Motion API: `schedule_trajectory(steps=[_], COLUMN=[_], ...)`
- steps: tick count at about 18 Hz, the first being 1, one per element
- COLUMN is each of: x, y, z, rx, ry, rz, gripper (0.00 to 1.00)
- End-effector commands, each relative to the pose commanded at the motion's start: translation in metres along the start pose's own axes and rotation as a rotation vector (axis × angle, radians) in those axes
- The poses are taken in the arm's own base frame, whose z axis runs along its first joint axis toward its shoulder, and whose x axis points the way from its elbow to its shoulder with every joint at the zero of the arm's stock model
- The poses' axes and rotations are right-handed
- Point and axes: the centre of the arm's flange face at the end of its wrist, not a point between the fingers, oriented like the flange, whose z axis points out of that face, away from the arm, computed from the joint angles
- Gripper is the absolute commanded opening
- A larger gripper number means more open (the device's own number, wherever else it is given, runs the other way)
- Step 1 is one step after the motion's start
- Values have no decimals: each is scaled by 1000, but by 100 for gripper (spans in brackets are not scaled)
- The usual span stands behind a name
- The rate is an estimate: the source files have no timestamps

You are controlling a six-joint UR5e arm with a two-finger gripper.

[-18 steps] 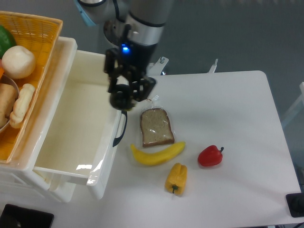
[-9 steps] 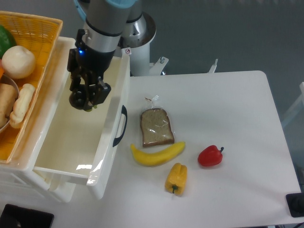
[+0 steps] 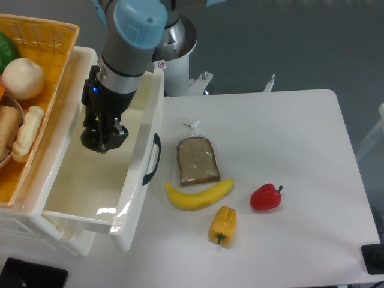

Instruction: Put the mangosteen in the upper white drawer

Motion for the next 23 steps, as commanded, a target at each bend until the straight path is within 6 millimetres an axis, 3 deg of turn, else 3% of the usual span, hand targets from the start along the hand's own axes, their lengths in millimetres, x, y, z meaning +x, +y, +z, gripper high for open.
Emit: schedule_trajectory(steps=[4,8,11,19,21,23], x=[1,2,1,-2,-6,-19], y=[-4,-5,-7,-10,-8,17], z=[6,6,3,-16,-36,-77], rx=[-1,-2,-1,6,17,34], ry=[11,11,5,-28,-65,-141], rz=[43,59,62,64,42,-44], gripper=[49,66,98,100,100,100])
